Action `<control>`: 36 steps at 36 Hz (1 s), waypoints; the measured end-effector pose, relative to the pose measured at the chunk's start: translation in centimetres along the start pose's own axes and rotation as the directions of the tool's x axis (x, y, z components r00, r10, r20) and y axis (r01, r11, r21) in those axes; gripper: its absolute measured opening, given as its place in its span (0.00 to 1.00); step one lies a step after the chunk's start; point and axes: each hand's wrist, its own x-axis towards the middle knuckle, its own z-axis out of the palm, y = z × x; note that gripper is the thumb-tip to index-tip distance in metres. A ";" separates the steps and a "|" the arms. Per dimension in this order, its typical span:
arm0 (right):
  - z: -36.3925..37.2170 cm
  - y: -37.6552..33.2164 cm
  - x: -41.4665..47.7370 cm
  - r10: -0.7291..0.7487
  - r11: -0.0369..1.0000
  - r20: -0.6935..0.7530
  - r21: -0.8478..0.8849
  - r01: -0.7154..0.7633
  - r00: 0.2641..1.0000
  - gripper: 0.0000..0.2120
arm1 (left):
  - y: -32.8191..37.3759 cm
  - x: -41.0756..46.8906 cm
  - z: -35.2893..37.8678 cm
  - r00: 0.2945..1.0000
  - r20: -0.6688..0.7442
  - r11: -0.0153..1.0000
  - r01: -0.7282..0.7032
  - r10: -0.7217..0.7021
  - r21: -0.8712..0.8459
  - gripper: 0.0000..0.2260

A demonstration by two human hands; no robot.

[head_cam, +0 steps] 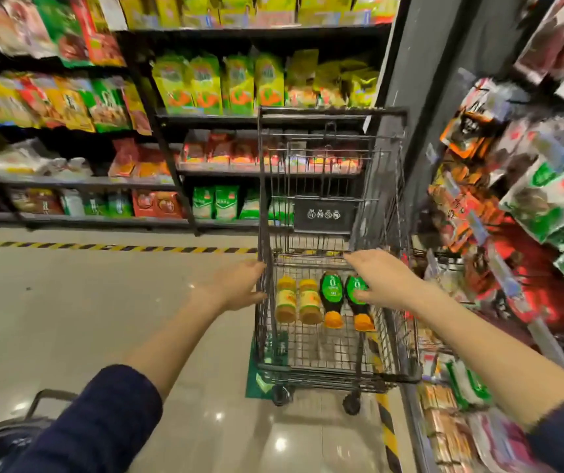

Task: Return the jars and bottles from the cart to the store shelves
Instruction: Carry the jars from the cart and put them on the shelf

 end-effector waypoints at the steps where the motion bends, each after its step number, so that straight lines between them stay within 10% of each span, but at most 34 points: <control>1: 0.7 0.5 1.2 -0.011 1.000 0.019 -0.005 0.011 1.000 0.35 | 0.0 1.2 0.3 1.000 0.017 1.000 -0.001 0.002 -0.023 0.29; 13: 10.1 4.4 14.7 0.006 0.994 0.322 0.102 -0.042 0.947 0.35 | -0.4 16.8 7.3 0.971 0.229 0.976 -0.024 0.074 -0.215 0.26; 22: 18.9 4.8 22.2 0.014 0.955 0.525 0.246 -0.167 0.851 0.22 | -1.0 25.0 16.0 0.896 0.424 0.904 0.286 -0.134 -0.318 0.20; 28: 24.1 4.2 25.5 -0.007 0.900 0.574 0.361 -0.245 0.819 0.32 | -2.9 28.9 25.4 0.850 0.473 0.847 0.415 -0.230 -0.333 0.16; 36: 28.7 3.1 27.8 0.059 0.732 0.722 0.438 -0.522 0.689 0.31 | -1.2 30.4 26.8 0.756 0.534 0.671 0.622 -0.379 -0.404 0.28</control>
